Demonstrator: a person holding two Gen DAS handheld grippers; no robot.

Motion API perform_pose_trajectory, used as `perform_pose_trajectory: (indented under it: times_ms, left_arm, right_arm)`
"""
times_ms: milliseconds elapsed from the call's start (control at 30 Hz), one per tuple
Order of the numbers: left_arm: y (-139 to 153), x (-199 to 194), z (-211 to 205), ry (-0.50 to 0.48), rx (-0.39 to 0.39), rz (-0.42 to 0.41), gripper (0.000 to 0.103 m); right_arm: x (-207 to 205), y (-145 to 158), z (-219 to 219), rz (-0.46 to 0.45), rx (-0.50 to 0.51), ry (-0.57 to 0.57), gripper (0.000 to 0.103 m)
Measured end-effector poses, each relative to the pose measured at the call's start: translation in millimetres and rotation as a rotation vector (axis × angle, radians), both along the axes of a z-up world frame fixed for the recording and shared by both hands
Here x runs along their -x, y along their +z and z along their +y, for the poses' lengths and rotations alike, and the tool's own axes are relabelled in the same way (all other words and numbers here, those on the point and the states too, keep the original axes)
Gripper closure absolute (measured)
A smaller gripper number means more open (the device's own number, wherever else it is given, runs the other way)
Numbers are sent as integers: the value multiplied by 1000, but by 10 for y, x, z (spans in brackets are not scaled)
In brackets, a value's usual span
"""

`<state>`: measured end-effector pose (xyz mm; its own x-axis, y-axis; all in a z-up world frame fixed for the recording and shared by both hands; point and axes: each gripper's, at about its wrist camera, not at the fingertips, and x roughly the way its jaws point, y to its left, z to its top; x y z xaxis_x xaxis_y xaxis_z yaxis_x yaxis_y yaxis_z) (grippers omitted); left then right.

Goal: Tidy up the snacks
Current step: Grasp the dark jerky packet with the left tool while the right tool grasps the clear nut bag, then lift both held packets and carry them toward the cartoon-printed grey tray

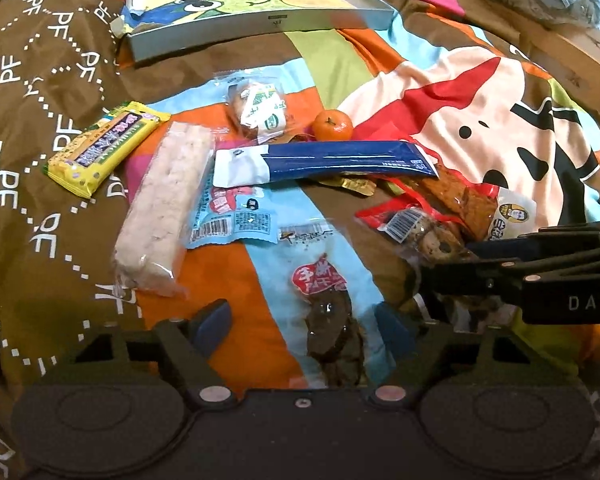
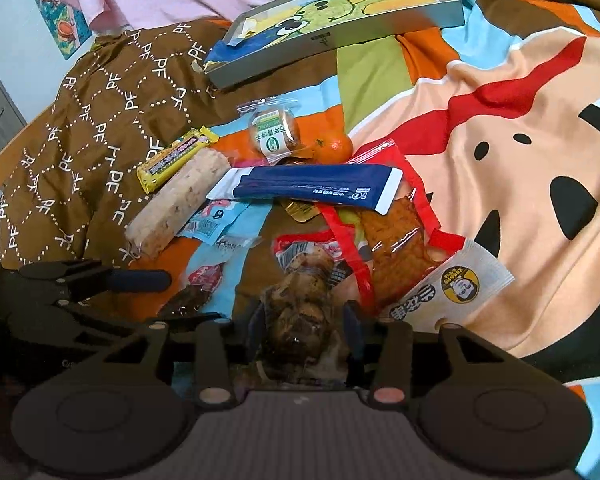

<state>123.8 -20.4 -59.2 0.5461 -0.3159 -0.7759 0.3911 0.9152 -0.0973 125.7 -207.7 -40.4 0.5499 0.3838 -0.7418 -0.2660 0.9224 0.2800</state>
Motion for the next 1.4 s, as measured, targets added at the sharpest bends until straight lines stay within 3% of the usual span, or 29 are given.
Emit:
perform_pose_trajectory:
  times_ms: [167, 500, 1000, 1400]
  left_arm:
    - [20, 60, -32, -34, 2, -14, 50]
    - [-10, 46, -43, -39, 6, -12, 49]
    - [40, 117, 23, -8, 55, -6, 56]
    - [115, 367, -137, -106, -112, -178, 57]
  right_arm:
    - [4, -3, 3, -5, 7, 5, 52]
    - [17, -65, 132, -15, 79, 37, 46]
    - [179, 4, 274, -116, 213, 109, 52]
    - [400, 36, 550, -302, 467, 230, 52]
